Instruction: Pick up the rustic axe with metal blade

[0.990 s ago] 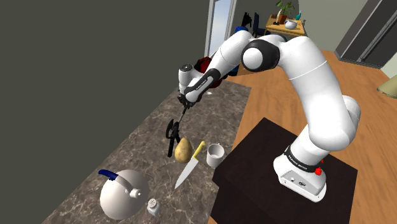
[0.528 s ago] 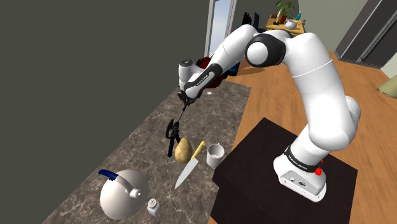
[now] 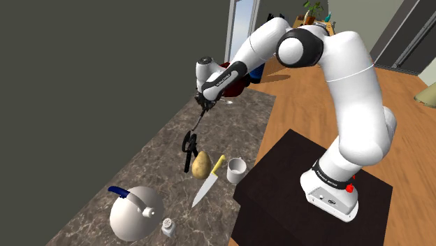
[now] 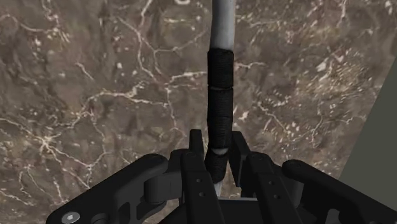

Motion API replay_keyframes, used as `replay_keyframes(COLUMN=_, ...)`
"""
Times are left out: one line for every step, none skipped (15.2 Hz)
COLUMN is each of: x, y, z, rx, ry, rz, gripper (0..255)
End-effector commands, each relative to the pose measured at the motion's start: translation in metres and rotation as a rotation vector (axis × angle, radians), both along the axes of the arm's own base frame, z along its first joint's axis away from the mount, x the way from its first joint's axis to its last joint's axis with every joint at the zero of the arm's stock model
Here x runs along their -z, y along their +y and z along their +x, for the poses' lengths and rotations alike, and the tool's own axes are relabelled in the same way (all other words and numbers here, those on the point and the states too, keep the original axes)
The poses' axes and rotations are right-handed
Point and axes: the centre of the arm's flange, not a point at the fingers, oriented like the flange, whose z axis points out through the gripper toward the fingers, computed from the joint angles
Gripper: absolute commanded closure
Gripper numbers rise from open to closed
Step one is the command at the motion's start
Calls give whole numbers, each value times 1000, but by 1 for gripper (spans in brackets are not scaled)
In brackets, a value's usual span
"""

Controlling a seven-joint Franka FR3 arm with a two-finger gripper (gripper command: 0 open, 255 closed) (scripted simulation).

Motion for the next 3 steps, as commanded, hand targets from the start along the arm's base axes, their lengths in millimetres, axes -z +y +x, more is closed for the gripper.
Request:
replay_keyframes(x=-10, y=1, z=0, rx=0, ry=0, rz=0, gripper=255)
replay_keyframes(x=-11, y=1, z=0, rx=0, ry=0, rz=0, gripper=255)
replay_keyframes(x=-11, y=1, z=0, rx=0, ry=0, rz=0, gripper=255)
